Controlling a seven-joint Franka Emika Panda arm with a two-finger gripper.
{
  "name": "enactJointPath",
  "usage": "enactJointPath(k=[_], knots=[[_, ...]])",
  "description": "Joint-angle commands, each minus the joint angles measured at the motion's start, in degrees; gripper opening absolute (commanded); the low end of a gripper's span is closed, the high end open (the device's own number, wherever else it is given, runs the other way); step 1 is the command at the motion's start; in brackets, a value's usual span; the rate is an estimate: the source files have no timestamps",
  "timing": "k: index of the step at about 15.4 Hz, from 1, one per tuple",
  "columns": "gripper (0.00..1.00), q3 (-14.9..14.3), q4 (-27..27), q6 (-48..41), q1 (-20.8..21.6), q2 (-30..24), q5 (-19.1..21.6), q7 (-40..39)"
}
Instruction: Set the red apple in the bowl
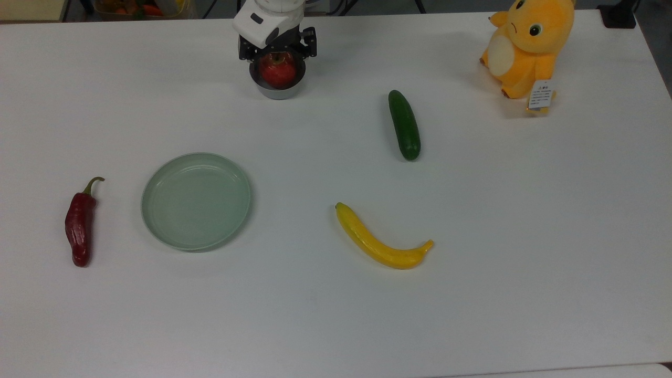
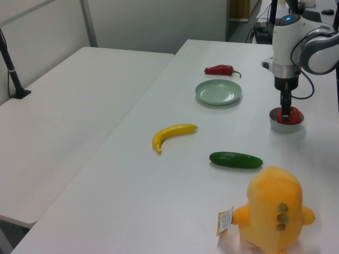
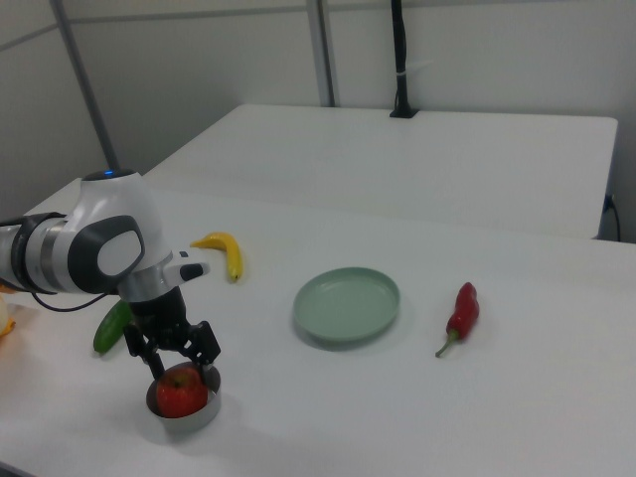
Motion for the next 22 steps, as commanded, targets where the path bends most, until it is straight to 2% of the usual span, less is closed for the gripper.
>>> enactJointPath(k=[1,2,6,9,11,13,16,22], knots=[[1.0,-0.11,6.85,-6.52,0.11,-0.93,-1.17,3.68],[1.0,0.06,12.02,-11.09,0.29,-0.85,-0.73,5.16],[1.0,0.77,24.44,-20.44,0.82,0.03,0.85,7.98],[1.0,1.03,35.68,-28.52,0.82,1.7,5.23,8.69],[1.0,0.95,41.23,-32.48,0.73,2.14,8.31,8.69],[1.0,0.95,44.23,-35.39,0.73,2.23,9.46,8.78],[1.0,0.86,45.39,-35.05,0.73,3.19,12.01,11.76],[1.0,-0.02,48.99,-29.79,0.9,8.99,12.02,10.98]])
